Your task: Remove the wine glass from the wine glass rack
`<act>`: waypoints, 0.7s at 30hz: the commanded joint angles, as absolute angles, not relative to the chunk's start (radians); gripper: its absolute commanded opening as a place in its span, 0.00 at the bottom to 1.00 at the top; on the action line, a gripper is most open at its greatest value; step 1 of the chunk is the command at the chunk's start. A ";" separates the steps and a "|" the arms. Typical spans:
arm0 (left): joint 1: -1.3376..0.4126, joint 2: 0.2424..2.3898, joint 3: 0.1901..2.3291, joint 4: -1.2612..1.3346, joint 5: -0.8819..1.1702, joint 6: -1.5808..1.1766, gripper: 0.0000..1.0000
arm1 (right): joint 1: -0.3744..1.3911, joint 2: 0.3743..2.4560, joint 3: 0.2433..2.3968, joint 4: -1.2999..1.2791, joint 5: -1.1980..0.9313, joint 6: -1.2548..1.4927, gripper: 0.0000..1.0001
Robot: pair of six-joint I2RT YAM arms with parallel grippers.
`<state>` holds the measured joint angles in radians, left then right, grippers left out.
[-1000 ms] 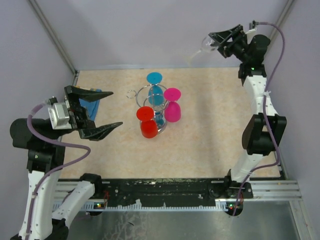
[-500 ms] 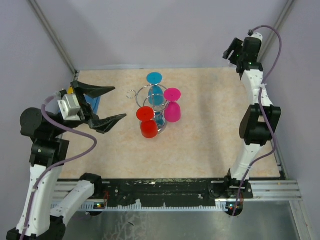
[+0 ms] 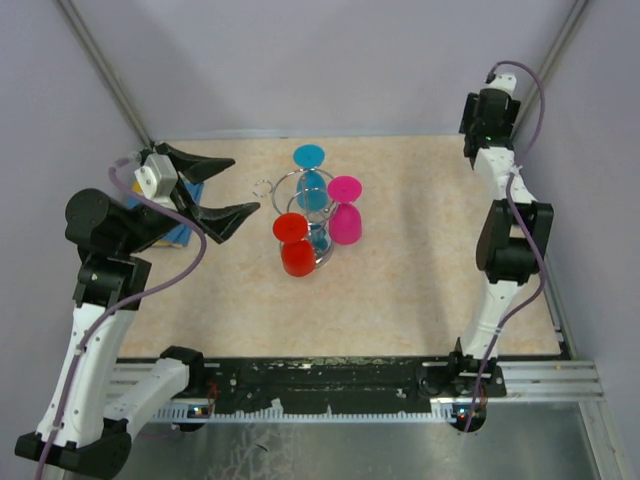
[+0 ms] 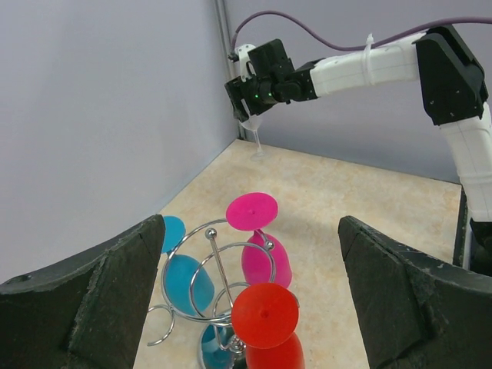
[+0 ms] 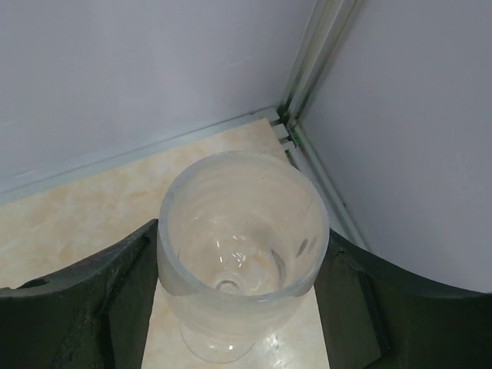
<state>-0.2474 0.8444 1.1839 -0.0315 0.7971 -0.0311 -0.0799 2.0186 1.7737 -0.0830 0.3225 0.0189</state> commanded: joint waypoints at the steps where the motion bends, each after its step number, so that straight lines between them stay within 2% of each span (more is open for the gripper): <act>1: -0.256 0.846 1.191 -0.021 0.758 -0.056 1.00 | -0.061 2.072 1.779 0.137 0.441 -0.110 0.66; 9: -0.256 0.846 1.175 -0.011 0.729 -0.053 1.00 | -0.034 2.118 1.686 0.327 0.508 -0.200 0.67; 17: -0.258 0.846 1.160 -0.015 0.697 -0.038 1.00 | -0.036 2.102 1.548 0.476 0.517 -0.164 0.67; 21: -0.258 0.842 1.156 -0.018 0.690 -0.034 1.00 | -0.042 2.090 1.497 0.505 0.513 -0.122 0.72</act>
<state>-0.2516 0.8490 1.1633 -0.0303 0.7113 -0.0467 -0.0349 2.1311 1.5379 0.4068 0.4873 -0.1638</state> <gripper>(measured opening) 0.998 0.711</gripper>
